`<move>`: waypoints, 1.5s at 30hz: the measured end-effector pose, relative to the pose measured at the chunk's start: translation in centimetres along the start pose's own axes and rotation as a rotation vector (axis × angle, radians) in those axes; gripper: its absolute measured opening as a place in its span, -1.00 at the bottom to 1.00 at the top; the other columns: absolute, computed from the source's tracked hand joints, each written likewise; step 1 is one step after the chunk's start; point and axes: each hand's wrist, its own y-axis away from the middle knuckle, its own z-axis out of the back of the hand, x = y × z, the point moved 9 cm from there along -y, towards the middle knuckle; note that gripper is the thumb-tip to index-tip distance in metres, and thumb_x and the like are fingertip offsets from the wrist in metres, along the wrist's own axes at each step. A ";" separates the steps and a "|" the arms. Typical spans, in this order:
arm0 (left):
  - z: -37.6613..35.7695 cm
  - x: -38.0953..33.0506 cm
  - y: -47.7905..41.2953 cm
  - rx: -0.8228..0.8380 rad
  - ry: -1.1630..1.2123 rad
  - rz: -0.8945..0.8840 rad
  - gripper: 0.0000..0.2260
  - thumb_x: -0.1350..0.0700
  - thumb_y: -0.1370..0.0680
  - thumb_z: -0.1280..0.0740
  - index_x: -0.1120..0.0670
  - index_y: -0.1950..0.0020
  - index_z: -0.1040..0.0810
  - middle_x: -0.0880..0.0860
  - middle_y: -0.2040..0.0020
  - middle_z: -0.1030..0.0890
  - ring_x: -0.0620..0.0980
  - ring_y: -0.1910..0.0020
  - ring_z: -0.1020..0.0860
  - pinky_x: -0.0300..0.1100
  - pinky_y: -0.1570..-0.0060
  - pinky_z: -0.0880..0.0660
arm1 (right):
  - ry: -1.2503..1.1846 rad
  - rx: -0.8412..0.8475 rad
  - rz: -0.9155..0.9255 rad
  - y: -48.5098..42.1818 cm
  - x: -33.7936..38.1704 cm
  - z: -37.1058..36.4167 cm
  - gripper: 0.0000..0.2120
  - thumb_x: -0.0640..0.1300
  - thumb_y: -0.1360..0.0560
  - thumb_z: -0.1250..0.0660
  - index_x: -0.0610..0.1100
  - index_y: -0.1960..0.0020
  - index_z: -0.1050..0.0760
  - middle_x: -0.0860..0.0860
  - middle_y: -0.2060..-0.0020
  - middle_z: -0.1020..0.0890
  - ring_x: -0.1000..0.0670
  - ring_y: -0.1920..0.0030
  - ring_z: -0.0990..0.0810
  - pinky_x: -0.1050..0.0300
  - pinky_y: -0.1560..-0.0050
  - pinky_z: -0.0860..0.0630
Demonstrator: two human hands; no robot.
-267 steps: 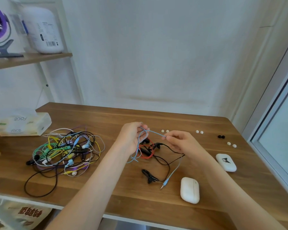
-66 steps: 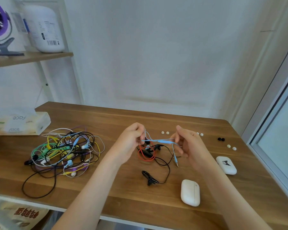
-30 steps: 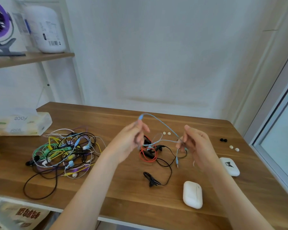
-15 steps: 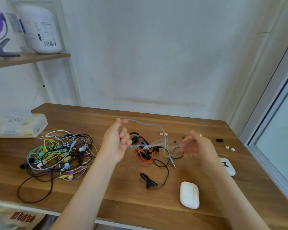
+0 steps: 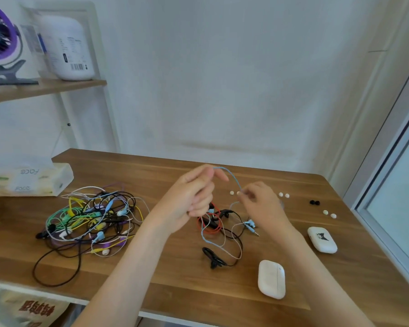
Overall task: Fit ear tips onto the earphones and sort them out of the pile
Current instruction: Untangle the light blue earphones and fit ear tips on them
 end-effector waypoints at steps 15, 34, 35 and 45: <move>8.5 -0.3 1.2 -0.516 0.784 -0.247 -0.73 0.12 -0.39 -0.22 0.04 0.47 -0.21 -0.05 0.56 -0.16 -0.12 0.64 -0.10 -0.29 0.64 -0.01 | -0.290 -0.279 -0.384 1.6 -9.9 5.9 -0.69 -0.04 -0.64 -0.13 -0.13 0.14 -0.55 -0.08 0.11 -0.61 -0.03 0.17 -0.50 0.14 0.26 -0.34; 11.1 3.4 1.4 -0.689 -0.767 0.296 -0.80 0.04 -0.58 -0.21 0.15 0.10 -0.50 0.06 0.26 -0.56 0.05 0.32 -0.49 -0.07 0.15 -0.48 | -0.071 0.183 -0.190 1.8 -6.8 2.0 -0.65 -0.28 -0.49 -0.28 -0.03 -0.20 -0.29 0.03 -0.10 -0.44 0.01 -0.13 -0.42 0.13 -0.12 -0.40; 11.0 3.6 1.2 -0.663 -0.846 0.315 -0.79 0.01 -0.58 -0.21 0.14 0.07 -0.50 0.06 0.19 -0.57 0.02 0.24 -0.51 -0.08 0.15 -0.48 | 0.023 0.139 -0.159 1.9 -6.7 2.1 -0.64 -0.27 -0.47 -0.30 -0.02 -0.17 -0.26 0.05 -0.09 -0.40 0.01 -0.13 -0.37 0.07 -0.18 -0.35; 9.1 6.2 0.2 -0.369 -1.475 0.574 -0.78 0.14 -0.57 -0.21 0.06 -0.21 -0.42 0.12 -0.24 -0.39 0.17 -0.24 -0.37 0.07 -0.27 -0.32 | 0.193 0.661 -0.055 4.1 -5.1 -4.0 -0.82 -0.12 -0.53 -0.33 0.06 -0.11 -0.47 0.14 0.17 -0.54 0.18 0.17 -0.50 0.30 0.10 -0.43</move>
